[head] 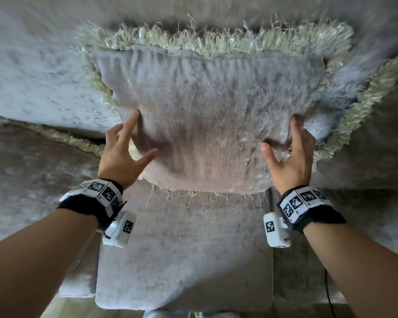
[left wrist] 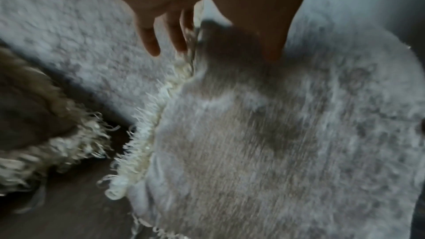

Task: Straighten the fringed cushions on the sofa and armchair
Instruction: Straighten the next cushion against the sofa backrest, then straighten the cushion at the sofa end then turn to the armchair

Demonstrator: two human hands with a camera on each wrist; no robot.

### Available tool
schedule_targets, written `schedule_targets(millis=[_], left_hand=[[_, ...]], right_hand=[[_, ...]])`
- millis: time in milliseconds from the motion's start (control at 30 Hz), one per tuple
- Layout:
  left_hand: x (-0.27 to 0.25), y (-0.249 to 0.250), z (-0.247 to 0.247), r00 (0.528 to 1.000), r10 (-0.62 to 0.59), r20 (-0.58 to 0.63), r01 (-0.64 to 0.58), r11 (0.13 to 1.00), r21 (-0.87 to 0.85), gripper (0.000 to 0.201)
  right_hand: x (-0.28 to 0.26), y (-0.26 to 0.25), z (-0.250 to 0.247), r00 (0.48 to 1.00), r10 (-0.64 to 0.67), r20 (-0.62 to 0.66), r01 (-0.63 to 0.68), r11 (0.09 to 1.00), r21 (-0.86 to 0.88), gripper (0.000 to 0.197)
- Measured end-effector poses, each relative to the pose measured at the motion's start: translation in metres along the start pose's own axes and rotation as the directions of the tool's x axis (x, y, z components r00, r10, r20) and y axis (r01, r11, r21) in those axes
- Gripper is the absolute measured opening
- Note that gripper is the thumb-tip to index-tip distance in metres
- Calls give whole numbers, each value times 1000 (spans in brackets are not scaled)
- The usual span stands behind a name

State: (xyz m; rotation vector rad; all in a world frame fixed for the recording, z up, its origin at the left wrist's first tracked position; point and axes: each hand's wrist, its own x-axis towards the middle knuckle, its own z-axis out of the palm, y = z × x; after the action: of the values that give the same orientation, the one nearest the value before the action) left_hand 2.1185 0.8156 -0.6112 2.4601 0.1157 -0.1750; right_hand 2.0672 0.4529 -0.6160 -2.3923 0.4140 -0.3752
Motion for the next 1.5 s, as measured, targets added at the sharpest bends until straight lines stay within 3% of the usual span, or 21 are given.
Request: schedule_targets(millis=[133, 233, 300, 367, 500, 633, 733, 867, 1100, 1300, 1500], left_hand=[[-23, -17, -50, 972, -66, 227, 27, 985, 169, 61], [-46, -23, -86, 902, -109, 417, 11, 973, 231, 53], [-61, -33, -113, 891, -131, 435, 10, 963, 270, 54], [-75, -48, -137, 895, -169, 412, 51, 958, 282, 53], [-100, -81, -186, 903, -198, 382, 105, 963, 249, 45], [-123, -124, -229, 903, -151, 403, 14, 946, 324, 46], [-136, -165, -259, 871, -149, 468, -84, 893, 442, 54], [-155, -206, -306, 827, -113, 550, -177, 877, 447, 55], [-154, -261, -373, 819, -96, 565, -219, 859, 463, 55], [-118, -293, -384, 779, -137, 612, -246, 831, 499, 55], [-50, -309, -373, 754, -123, 645, -284, 824, 490, 53]], right_hand=[[-19, -43, -2, 991, -59, 120, 82, 978, -191, 61], [-27, -87, 9, 926, 87, 369, 11, 967, -256, 65], [-35, -117, 23, 867, 191, 461, -20, 937, -350, 75], [-43, -146, 38, 840, 216, 498, 28, 899, -437, 75], [-74, -210, 67, 757, 91, 647, 296, 835, -464, 50], [-124, -281, 100, 662, 16, 750, 465, 775, -428, 49], [-166, -336, 117, 609, 23, 793, 514, 750, -416, 48], [-214, -402, 136, 569, 55, 820, 522, 746, -413, 47], [-254, -489, 175, 494, 17, 869, 606, 710, -359, 50], [-245, -509, 219, 481, 3, 877, 619, 707, -342, 46], [-214, -494, 272, 466, 63, 882, 500, 804, -322, 53]])
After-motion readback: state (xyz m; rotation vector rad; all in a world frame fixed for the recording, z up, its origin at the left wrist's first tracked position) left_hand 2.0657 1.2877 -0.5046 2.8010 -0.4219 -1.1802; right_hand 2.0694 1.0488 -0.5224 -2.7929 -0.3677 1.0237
